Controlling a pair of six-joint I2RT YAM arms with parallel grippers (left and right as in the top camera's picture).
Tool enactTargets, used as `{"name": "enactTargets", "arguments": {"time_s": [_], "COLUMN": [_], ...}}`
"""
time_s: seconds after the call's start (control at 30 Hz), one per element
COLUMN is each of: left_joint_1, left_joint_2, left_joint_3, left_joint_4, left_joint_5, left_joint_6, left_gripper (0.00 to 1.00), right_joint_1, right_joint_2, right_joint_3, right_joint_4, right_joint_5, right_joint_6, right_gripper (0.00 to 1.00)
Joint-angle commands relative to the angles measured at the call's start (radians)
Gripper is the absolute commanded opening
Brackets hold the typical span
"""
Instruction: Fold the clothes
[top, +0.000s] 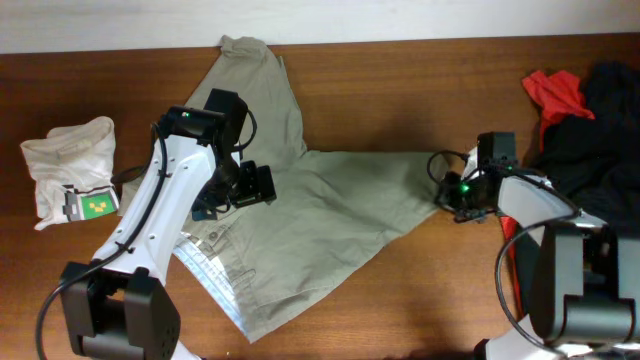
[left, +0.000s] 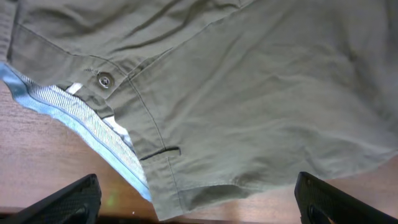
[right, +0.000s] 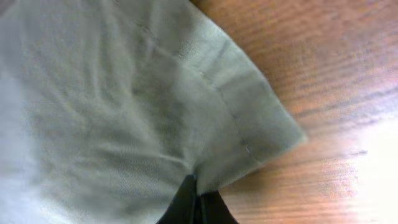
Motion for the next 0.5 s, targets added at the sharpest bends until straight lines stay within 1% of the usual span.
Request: {"name": "enactTargets", "arguments": {"time_s": [0.0, 0.03, 0.07, 0.13, 0.17, 0.27, 0.33, 0.4, 0.47], "left_joint_1": [-0.01, -0.015, -0.023, -0.012, 0.012, 0.092, 0.113, 0.114, 0.113], "left_joint_2": [-0.007, -0.007, -0.007, -0.007, -0.007, -0.007, -0.007, -0.007, -0.007], "left_joint_3": [-0.014, -0.036, -0.106, -0.261, -0.324, -0.411, -0.475, -0.517, -0.519], "left_joint_4": [-0.031, -0.024, 0.01, 0.142, 0.217, 0.36, 0.506, 0.575, 0.607], "left_joint_5": [0.016, 0.051, 0.068, 0.068, 0.068, 0.064, 0.064, 0.063, 0.042], "left_joint_6": [-0.088, -0.093, -0.135, -0.194, -0.206, -0.205, -0.206, -0.206, -0.206], "left_gripper": [0.99, 0.99, 0.99, 0.99, 0.99, 0.98, 0.94, 0.92, 0.78], "right_joint_1": [-0.002, -0.002, -0.002, -0.002, -0.002, -0.002, -0.002, -0.002, -0.002], "right_joint_2": [-0.106, -0.121, -0.126, -0.126, -0.126, -0.126, -0.126, -0.126, -0.126], "right_joint_3": [0.081, 0.085, 0.085, 0.085, 0.085, 0.085, 0.085, 0.085, 0.085], "right_joint_4": [-0.138, -0.161, -0.18, -0.231, -0.263, -0.305, -0.332, -0.347, -0.352], "right_joint_5": [0.234, 0.262, 0.282, 0.336, 0.377, 0.415, 0.414, 0.414, 0.411], "right_joint_6": [-0.006, -0.006, -0.006, -0.001, -0.001, -0.001, -0.001, -0.002, -0.002], "right_gripper": [0.04, 0.04, 0.04, 0.04, 0.04, 0.04, 0.04, 0.04, 0.04]}}
